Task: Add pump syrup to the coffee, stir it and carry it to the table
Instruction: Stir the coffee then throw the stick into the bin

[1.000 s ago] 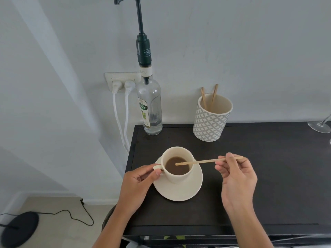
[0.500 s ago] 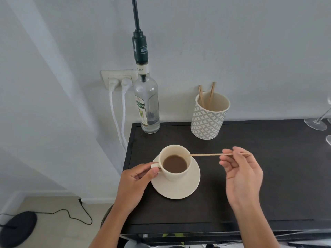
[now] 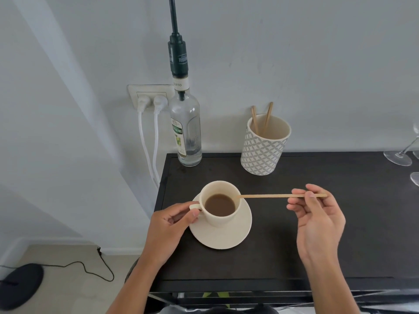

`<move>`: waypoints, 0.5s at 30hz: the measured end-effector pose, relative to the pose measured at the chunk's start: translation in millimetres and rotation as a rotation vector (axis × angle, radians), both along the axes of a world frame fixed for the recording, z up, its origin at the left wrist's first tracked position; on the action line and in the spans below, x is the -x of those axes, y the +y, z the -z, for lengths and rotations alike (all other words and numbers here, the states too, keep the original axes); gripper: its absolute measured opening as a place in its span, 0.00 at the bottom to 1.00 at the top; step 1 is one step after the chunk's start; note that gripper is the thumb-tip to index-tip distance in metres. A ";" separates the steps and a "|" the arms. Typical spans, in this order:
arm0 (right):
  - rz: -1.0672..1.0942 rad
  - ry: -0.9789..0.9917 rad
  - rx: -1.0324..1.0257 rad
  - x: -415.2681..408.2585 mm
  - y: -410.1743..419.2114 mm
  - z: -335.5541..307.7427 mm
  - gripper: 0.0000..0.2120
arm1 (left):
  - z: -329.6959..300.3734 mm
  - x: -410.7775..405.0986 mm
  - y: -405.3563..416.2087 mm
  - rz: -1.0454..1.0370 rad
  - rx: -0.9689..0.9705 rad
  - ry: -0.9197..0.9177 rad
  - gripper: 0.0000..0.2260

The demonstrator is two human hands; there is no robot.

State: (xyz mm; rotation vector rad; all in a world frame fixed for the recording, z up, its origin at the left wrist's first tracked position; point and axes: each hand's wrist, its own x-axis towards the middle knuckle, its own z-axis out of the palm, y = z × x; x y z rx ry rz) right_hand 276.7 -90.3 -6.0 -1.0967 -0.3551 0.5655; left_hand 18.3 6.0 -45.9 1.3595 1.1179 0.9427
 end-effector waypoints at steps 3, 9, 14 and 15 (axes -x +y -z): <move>0.026 -0.001 -0.047 1.0 1.3 -5.4 0.11 | -0.4 1.4 -1.1 -0.033 -0.028 -0.005 0.11; 0.009 -0.010 0.019 13.2 6.7 -0.9 0.11 | 0.4 3.5 0.0 -0.027 -0.050 0.018 0.11; 0.061 -0.021 0.068 16.7 3.4 -1.2 0.12 | 1.6 6.1 2.1 -0.011 -0.020 0.035 0.11; 0.077 -0.026 0.068 18.6 2.6 -2.9 0.12 | 1.0 6.3 3.3 -0.001 -0.014 0.036 0.11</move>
